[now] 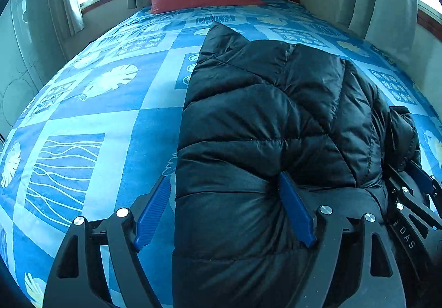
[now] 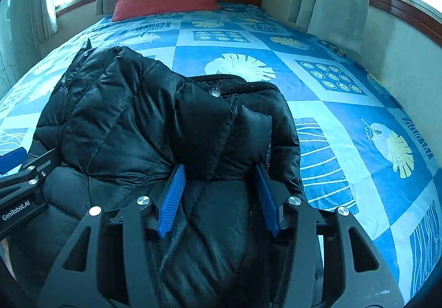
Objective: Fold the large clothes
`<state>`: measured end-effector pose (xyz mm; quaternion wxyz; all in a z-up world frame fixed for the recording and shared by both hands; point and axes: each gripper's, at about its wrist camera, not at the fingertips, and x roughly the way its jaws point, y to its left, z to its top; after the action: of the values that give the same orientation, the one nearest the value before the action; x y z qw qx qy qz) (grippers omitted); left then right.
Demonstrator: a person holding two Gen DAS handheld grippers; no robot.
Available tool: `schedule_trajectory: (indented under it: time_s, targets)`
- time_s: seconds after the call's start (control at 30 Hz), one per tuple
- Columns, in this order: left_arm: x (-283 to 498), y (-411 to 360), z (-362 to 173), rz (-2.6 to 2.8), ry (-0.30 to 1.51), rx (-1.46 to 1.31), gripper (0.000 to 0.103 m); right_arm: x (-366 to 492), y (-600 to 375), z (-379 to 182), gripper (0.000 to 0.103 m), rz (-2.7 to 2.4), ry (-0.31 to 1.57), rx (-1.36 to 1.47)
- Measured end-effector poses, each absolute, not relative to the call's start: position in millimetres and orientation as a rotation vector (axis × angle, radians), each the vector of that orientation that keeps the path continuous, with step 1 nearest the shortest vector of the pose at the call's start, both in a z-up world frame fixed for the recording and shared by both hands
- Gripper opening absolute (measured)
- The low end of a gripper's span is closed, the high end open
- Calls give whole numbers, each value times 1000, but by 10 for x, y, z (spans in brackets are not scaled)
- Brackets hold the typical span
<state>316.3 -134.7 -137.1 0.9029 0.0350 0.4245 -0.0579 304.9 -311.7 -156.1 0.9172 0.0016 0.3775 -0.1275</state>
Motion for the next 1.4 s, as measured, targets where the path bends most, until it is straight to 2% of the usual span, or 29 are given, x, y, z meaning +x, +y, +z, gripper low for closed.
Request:
schedule_trajectory:
  time_s: [0.43,0.67,0.77,0.8,0.83,1.1,1.4]
  targets:
    - [3195,-1397,-1493,-94,881,82,81,3057,-3048,-1630,50,-287,772,-26]
    - [3194,-1330,-1365,-112,893,43,82,3012,-3041,-1499,52,-268,778,-18]
    - [3165,-1215,-1300,-141,908,-7,83,2963,-3094,-1433,58,-265,774,-6]
    - [3153,-1176,-1279,-150,916,-23,83,2931,-3126,-1409,67,-274,775,11]
    - [3138,-1134,-1255,-156,926,-44,83,2908,-3158,-1390,69,-266,777,34]
    - [2937,-747,-1132,-173,971,-228,83,2634,-3341,-1211,77,-232,778,133]
    - [2746,-192,-1307,-123,1035,-413,83,2379,-3587,-1256,81,-167,810,275]
